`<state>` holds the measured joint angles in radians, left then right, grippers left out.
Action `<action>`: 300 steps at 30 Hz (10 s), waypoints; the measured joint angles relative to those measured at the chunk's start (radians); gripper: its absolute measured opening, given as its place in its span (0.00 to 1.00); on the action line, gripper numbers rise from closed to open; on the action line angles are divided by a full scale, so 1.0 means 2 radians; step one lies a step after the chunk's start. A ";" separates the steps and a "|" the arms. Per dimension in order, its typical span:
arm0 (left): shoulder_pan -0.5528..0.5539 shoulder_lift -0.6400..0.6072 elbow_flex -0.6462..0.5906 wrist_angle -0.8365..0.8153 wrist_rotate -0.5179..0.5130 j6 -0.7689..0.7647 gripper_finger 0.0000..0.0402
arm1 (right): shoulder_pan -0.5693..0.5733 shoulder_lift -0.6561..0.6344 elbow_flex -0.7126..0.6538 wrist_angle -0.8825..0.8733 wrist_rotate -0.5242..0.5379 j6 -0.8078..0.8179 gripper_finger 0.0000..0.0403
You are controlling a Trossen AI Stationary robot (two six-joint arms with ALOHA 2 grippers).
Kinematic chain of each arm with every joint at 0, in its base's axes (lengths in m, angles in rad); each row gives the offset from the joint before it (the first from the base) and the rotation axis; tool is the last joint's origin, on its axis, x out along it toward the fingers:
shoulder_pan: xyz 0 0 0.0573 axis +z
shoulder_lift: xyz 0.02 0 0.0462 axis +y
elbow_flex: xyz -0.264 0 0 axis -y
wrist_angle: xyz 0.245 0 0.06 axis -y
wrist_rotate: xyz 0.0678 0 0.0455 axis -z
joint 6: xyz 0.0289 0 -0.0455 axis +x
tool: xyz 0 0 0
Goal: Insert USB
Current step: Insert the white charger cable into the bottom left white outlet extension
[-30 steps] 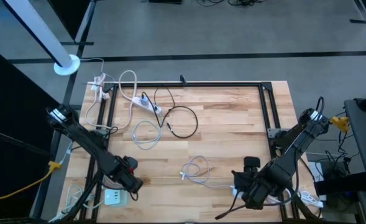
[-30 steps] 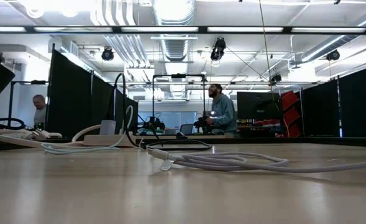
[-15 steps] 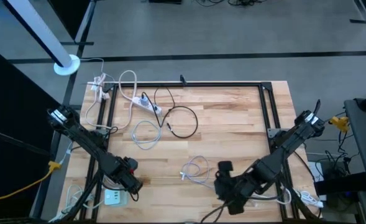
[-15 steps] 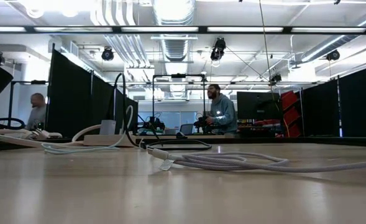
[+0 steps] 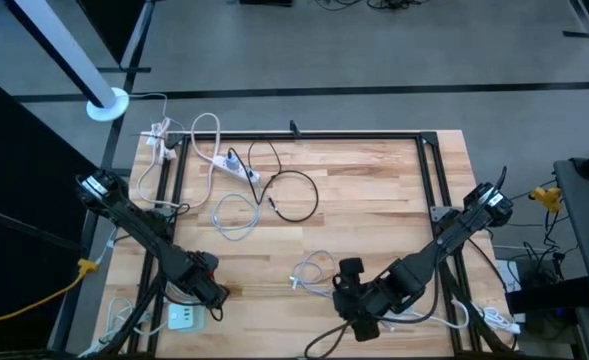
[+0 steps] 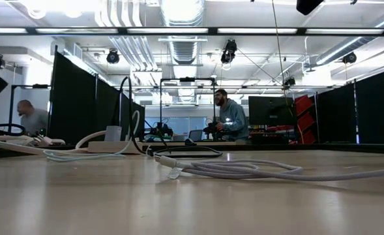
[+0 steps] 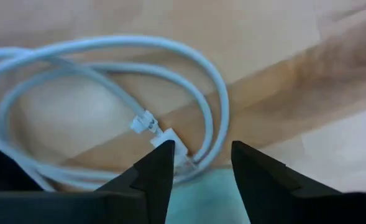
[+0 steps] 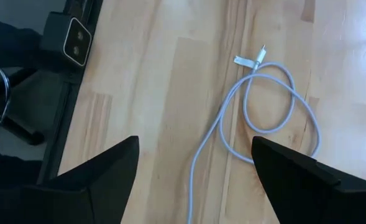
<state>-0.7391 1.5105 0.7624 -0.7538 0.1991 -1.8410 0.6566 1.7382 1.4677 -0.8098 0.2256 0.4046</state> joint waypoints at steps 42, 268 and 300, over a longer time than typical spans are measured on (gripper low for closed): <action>0.001 -0.011 -0.035 0.017 -0.027 -0.004 0.24 | 0.025 0.000 0.000 0.000 -0.006 0.037 0.67; 0.161 -0.206 -0.162 0.671 -0.040 0.849 0.23 | -0.281 0.146 0.048 0.615 -0.496 -0.377 0.01; 0.159 -0.288 -0.163 0.553 -0.136 0.893 0.10 | -0.283 0.105 0.048 0.503 -0.409 -0.319 0.51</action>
<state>-0.4206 0.9342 0.4366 0.3519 -0.0722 -0.0544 0.0914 1.9480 1.5639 0.1967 -0.5921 -0.2341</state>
